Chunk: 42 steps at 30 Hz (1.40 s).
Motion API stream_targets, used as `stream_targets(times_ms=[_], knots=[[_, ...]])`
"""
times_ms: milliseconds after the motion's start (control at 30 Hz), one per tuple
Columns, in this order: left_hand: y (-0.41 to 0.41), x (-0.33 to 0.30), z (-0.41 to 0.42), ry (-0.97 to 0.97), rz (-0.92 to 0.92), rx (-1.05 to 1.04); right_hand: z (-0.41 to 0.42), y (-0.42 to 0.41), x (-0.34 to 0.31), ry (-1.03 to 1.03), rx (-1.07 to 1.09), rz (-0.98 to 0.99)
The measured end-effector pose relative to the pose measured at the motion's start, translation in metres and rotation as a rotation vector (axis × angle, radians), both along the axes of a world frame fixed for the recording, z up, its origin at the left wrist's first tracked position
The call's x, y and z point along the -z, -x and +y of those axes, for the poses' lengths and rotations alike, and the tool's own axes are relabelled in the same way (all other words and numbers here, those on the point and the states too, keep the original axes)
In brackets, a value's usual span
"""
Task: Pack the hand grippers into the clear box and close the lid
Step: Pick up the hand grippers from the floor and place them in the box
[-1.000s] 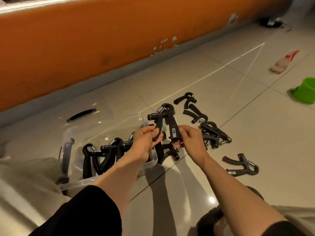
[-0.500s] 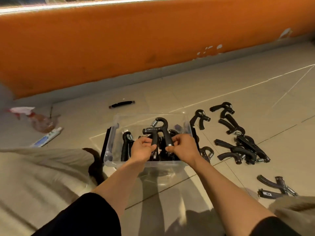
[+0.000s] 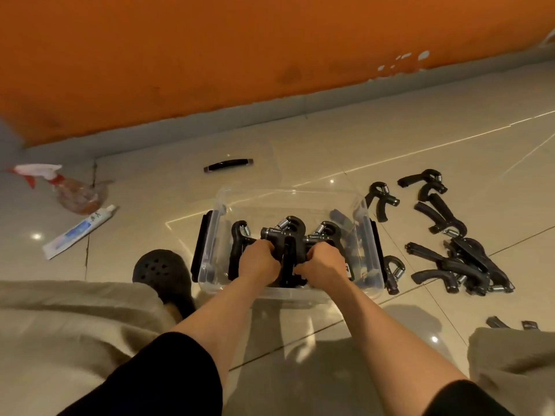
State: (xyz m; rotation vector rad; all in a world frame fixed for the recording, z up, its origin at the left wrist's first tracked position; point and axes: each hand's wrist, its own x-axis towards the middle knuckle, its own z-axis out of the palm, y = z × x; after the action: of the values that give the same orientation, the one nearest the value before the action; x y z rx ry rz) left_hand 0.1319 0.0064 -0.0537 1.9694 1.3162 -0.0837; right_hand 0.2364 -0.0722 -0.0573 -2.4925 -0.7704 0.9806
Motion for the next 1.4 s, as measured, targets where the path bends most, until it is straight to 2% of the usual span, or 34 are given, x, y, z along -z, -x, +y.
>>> stream_targets(times_ms=[300, 467, 767, 900, 1000, 1067, 1200, 1300, 1400], knots=[[-0.013, 0.02, 0.007, -0.02, 0.068, 0.041, 0.015, -0.005, 0.02, 0.018, -0.134, -0.168], [-0.01, 0.025, 0.013, -0.02, 0.094, -0.026, 0.023, 0.003, 0.026, 0.058, -0.18, -0.16], [-0.008, 0.03, 0.016, 0.086, 0.031, -0.045, 0.021, 0.0, 0.026, 0.09, -0.165, -0.15], [-0.007, 0.027, 0.011, 0.129, -0.001, -0.079, 0.017, -0.002, 0.026, 0.051, -0.139, -0.12], [-0.009, 0.017, 0.005, 0.037, -0.029, -0.125, 0.011, -0.003, 0.022, -0.045, -0.108, -0.156], [-0.015, 0.008, -0.003, -0.079, -0.094, -0.142, 0.004, -0.005, 0.016, -0.162, -0.077, -0.187], [-0.038, -0.007, -0.025, -0.234, -0.282, -0.046, -0.02, -0.017, -0.006, -0.373, 0.008, -0.201], [-0.063, -0.017, -0.05, -0.26, -0.428, 0.035, -0.05, -0.031, -0.019, -0.515, 0.168, -0.273], [-0.086, -0.027, -0.081, -0.194, -0.616, 0.055, -0.088, -0.052, -0.023, -0.569, 0.336, -0.393]])
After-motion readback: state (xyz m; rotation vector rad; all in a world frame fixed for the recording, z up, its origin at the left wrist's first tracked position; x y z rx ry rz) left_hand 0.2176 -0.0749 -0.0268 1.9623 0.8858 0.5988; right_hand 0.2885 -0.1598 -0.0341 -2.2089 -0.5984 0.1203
